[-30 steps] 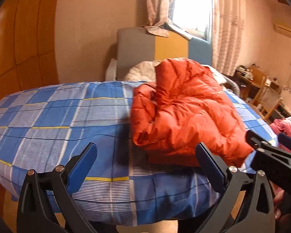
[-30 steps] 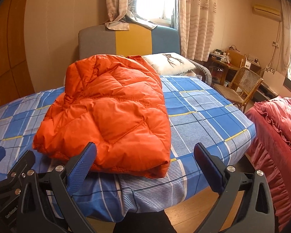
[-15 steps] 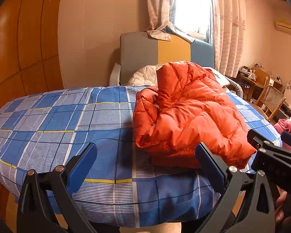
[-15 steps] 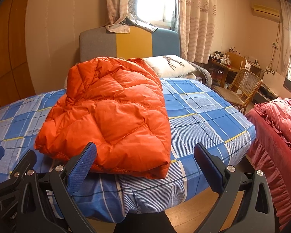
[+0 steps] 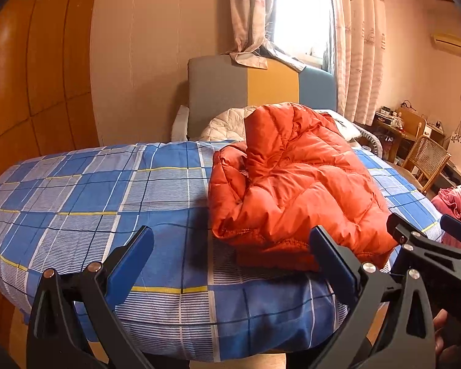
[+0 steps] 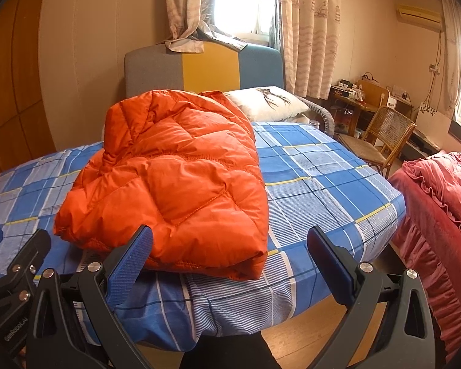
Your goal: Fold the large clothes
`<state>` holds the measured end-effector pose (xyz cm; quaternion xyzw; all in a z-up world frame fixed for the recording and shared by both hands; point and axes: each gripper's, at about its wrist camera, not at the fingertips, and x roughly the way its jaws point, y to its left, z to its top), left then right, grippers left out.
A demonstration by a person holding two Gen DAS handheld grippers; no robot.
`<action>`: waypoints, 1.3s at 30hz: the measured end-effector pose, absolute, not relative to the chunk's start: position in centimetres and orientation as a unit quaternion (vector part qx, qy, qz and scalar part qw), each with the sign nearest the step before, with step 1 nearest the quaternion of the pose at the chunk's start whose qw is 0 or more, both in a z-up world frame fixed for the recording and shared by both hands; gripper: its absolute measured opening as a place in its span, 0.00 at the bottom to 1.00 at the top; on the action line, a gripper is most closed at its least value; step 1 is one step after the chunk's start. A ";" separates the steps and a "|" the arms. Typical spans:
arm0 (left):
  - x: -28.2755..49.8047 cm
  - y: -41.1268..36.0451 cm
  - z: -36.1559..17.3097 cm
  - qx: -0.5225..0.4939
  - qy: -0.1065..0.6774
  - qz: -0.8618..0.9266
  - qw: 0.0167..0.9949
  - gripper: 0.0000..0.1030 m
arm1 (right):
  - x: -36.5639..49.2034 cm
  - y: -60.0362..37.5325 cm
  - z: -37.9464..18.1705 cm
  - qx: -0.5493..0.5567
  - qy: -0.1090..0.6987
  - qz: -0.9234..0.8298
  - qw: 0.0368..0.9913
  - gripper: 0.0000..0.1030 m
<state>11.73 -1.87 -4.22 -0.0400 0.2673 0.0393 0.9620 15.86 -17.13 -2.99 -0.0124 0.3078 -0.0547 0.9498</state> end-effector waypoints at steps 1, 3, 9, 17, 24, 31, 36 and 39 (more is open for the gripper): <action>11.7 -1.9 -4.2 -0.039 0.267 0.039 0.962 0.98 | 15.9 -17.1 -3.0 -0.014 0.307 -0.055 0.950 0.97; 11.7 -1.9 -4.2 -0.040 0.268 0.040 0.962 0.98 | 16.0 -17.1 -3.0 -0.012 0.308 -0.056 0.950 0.97; 11.6 -1.9 -4.2 -0.042 0.269 0.042 0.961 0.98 | 16.1 -17.1 -2.9 -0.014 0.306 -0.055 0.950 0.97; 11.6 -1.6 -4.0 -0.046 0.265 0.042 0.962 0.98 | 15.7 -16.5 -2.7 -0.021 0.300 -0.049 0.953 0.97; 11.5 -1.7 -3.8 -0.043 0.264 0.041 0.963 0.98 | 15.7 -16.5 -2.6 -0.019 0.299 -0.046 0.953 0.97; 11.6 -1.7 -3.8 -0.042 0.262 0.042 0.963 0.98 | 15.8 -16.5 -2.7 -0.020 0.301 -0.045 0.952 0.97; 11.4 -1.5 -3.7 -0.044 0.260 0.040 0.964 0.98 | 15.9 -16.4 -2.8 -0.021 0.302 -0.045 0.952 0.97; 11.3 -1.5 -3.7 -0.044 0.260 0.038 0.964 0.98 | 16.0 -16.3 -2.9 -0.022 0.305 -0.044 0.951 0.97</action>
